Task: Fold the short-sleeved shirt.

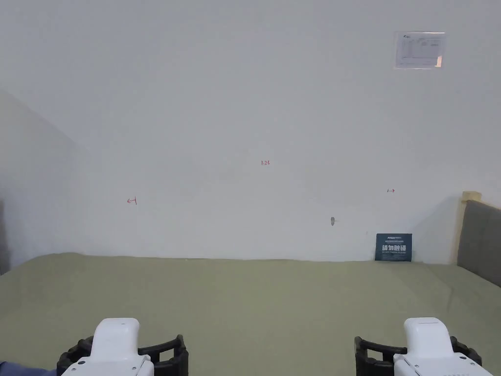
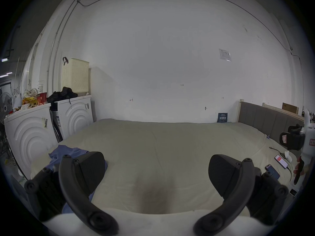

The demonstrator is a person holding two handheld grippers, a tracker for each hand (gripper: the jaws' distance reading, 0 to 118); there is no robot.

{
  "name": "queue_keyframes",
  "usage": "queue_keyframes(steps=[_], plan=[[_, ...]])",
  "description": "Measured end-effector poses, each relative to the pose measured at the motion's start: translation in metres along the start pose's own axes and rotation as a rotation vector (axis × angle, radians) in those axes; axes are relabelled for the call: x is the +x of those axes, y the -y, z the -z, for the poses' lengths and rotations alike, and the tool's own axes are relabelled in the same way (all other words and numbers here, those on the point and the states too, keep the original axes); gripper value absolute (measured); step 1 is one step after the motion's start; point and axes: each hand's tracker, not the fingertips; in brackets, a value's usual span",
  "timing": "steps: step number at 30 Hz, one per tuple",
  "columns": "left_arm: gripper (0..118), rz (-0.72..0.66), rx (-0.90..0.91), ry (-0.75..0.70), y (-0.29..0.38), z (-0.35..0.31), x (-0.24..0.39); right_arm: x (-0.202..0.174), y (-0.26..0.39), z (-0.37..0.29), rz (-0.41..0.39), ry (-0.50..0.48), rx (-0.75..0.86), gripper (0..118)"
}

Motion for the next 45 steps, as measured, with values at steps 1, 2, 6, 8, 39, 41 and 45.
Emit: queue_keyframes(steps=[1, 2, 6, 8, 39, 41, 45], plan=[[118, 0.002, 0.004, 0.004, 0.0005, -0.0018, 0.0003, 0.0011, 0.0014, -0.0009, 0.008, -0.007, 0.002, 118], [118, 0.007, 0.007, 0.006, 0.001, -0.0046, 0.001, 0.0023, 0.0026, -0.002, 0.022, -0.015, 0.005, 118], [118, 0.023, 0.012, 0.001, 0.0013, -0.0077, 0.0012, 0.0032, 0.0049, -0.0027, 0.033, -0.01, 0.007, 118], [118, 0.023, 0.012, -0.001, 0.0012, -0.0081, -0.0004, 0.0029, 0.0051, -0.0025, 0.031, -0.008, 0.003, 118], [118, -0.024, -0.013, -0.006, 0.0076, -0.0064, -0.0072, 0.0022, 0.0105, -0.0043, 0.055, -0.013, -0.012, 118], [118, -0.022, -0.013, -0.003, 0.0077, -0.0064, -0.0073, 0.0018, 0.0102, -0.0042, 0.056, -0.014, -0.014, 118], [118, -0.011, -0.015, -0.002, 0.0084, -0.0057, -0.0061, 0.0007, 0.0089, -0.0048, 0.05, -0.017, -0.009, 118]])
